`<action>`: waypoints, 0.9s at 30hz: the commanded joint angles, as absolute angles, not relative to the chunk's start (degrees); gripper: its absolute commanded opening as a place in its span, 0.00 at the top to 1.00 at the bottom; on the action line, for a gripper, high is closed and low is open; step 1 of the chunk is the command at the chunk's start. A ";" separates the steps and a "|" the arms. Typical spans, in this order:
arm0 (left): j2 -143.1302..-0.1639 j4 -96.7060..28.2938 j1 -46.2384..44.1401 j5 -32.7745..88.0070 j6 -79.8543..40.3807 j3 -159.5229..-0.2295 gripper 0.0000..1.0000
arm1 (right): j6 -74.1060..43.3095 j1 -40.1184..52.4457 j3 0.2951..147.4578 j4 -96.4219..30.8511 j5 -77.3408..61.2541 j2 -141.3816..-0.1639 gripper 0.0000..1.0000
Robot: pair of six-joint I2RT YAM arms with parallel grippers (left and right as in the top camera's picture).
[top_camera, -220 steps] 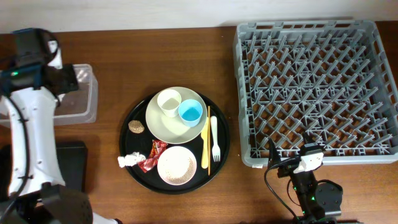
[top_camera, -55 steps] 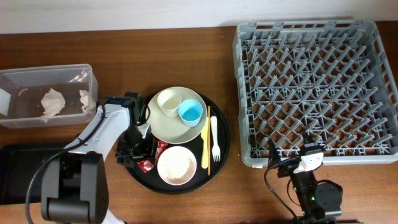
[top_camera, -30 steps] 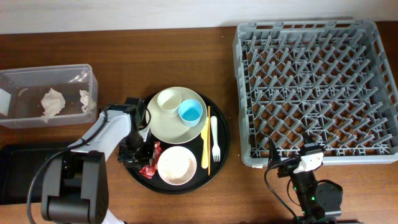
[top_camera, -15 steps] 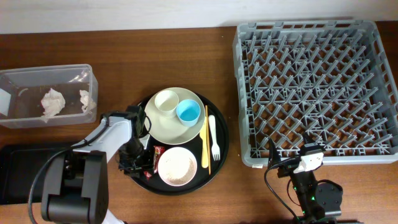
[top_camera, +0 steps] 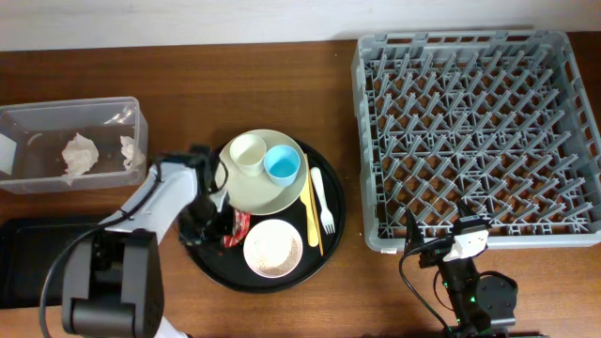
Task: Sort waste into correct bins and load items into the dishwasher rack
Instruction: 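Carry the red wrapper to the clear bin and release it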
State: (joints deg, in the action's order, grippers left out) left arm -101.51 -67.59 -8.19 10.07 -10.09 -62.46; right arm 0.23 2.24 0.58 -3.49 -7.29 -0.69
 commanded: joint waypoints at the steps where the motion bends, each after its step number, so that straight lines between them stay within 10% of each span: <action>1: -99.53 -73.82 -6.66 7.22 -9.74 -71.00 1.00 | 0.21 2.20 0.32 -3.88 -6.81 -0.36 0.02; 16: -99.53 -56.82 22.92 5.80 -18.20 -92.86 0.99 | 0.21 2.20 0.32 -3.88 -6.81 -0.36 0.02; 27: -112.60 -44.58 24.32 -3.05 -15.07 -92.84 0.99 | 0.21 2.20 0.32 -3.90 -6.81 -0.36 0.02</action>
